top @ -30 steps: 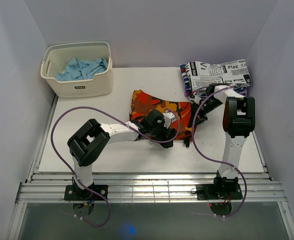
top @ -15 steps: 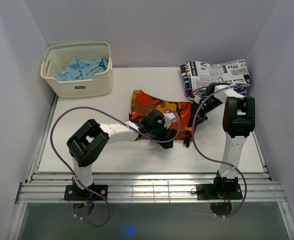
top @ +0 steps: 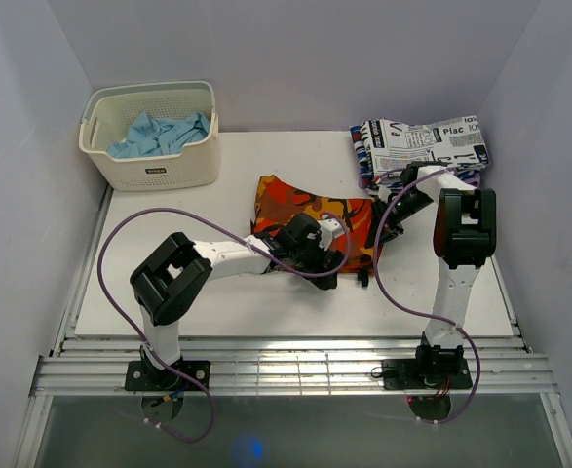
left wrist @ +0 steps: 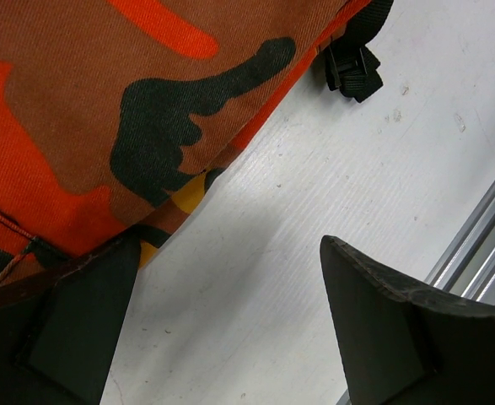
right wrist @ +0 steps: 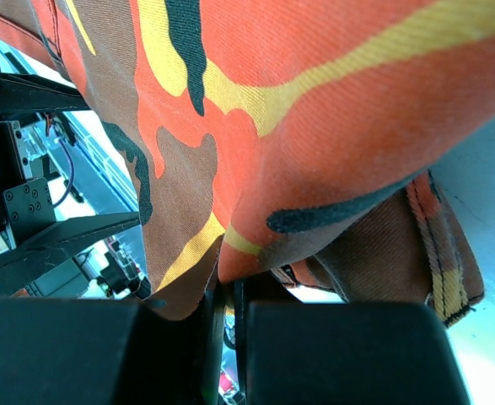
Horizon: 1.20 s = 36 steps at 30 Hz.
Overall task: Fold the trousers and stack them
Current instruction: Fold the trousers
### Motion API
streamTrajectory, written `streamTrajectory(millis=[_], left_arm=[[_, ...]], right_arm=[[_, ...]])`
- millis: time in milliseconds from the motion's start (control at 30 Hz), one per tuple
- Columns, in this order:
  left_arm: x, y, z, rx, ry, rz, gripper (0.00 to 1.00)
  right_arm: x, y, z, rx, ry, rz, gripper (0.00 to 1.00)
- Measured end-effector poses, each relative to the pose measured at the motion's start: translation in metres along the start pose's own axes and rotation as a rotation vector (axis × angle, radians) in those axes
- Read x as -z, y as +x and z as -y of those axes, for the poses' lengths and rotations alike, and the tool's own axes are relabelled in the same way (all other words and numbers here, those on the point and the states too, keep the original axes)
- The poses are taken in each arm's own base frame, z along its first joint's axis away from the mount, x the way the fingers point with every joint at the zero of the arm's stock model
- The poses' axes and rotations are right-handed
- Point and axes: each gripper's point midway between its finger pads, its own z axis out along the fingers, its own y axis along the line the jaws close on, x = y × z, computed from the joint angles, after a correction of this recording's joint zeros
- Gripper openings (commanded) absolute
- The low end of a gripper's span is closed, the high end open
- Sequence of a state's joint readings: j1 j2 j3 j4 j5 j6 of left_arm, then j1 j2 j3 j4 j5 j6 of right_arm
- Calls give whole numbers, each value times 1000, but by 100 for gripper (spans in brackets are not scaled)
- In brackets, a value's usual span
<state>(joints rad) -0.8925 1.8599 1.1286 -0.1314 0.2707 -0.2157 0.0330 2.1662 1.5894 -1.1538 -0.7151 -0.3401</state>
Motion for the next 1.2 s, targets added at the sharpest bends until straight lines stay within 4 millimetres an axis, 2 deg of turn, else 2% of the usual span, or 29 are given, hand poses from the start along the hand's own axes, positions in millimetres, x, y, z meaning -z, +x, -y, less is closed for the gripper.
streamTrajectory(millis=[400, 533, 667, 833, 1033, 1200], left_arm=[[0, 1, 0, 6, -1, -4, 98], [-1, 1, 1, 8, 2, -4, 98], [-1, 1, 0, 12, 3, -2, 98], [-1, 1, 2, 18, 13, -3, 98], [-1, 2, 5, 26, 27, -8, 98], [-1, 2, 6, 30, 28, -8, 98]], right_arm=[[0, 0, -5, 1, -27, 4, 8], [4, -1, -21, 9, -89, 24, 8], [18, -4, -44, 53, -129, 78, 8], [23, 13, -61, 61, -142, 103, 8], [11, 31, -46, 5, -98, 65, 8], [7, 35, -26, -9, -13, 37, 8]])
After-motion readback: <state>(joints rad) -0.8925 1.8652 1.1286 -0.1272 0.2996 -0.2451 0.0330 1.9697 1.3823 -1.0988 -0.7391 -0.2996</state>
